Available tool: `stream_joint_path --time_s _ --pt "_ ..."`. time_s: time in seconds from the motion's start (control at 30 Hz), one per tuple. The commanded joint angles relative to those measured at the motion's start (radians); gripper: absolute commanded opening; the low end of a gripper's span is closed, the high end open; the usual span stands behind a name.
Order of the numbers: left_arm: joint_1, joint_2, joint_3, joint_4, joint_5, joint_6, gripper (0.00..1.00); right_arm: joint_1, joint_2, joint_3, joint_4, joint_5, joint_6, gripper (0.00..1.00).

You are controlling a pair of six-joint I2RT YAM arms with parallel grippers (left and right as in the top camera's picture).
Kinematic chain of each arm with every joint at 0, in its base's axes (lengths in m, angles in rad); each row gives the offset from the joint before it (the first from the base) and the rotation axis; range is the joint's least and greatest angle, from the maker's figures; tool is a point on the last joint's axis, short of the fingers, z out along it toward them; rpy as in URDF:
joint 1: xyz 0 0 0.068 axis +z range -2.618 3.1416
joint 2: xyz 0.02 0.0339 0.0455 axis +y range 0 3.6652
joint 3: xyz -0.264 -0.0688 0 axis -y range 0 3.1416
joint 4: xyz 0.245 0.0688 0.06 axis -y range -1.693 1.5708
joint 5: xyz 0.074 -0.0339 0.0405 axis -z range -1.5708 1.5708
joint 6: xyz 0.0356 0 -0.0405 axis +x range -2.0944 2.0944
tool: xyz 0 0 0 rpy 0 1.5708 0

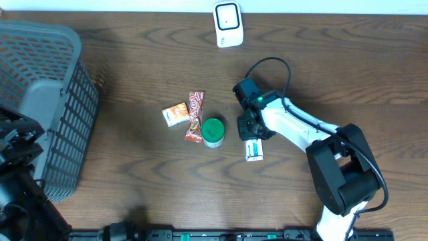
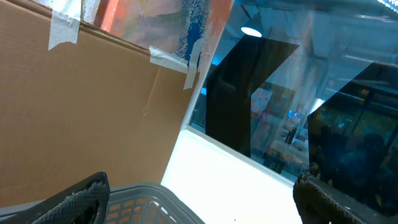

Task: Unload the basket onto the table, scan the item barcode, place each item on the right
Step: 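Lift the Panadol box with the right gripper toward the scanner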

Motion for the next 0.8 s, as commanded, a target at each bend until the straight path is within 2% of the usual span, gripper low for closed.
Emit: stream_joint_path --time_s 0.0,0.17,0.4,0.77 --pt "0.004 -0.002 -0.010 0.005 -0.013 -0.010 0.94 0.003 0.073 -0.041 -0.015 -0.153 -0.041 0.39" --pt "0.004 -0.002 -0.010 0.005 -0.013 -0.010 0.95 -0.052 0.069 -0.032 -0.037 -0.314 -0.122 0.30" --pt "0.004 -0.002 -0.010 0.005 -0.013 -0.010 0.95 -0.147 0.053 -0.017 -0.127 -0.631 -0.361 0.30" --pt "0.004 -0.002 -0.010 0.002 -0.013 -0.010 0.95 -0.247 -0.010 0.055 -0.373 -0.812 -0.579 0.26"
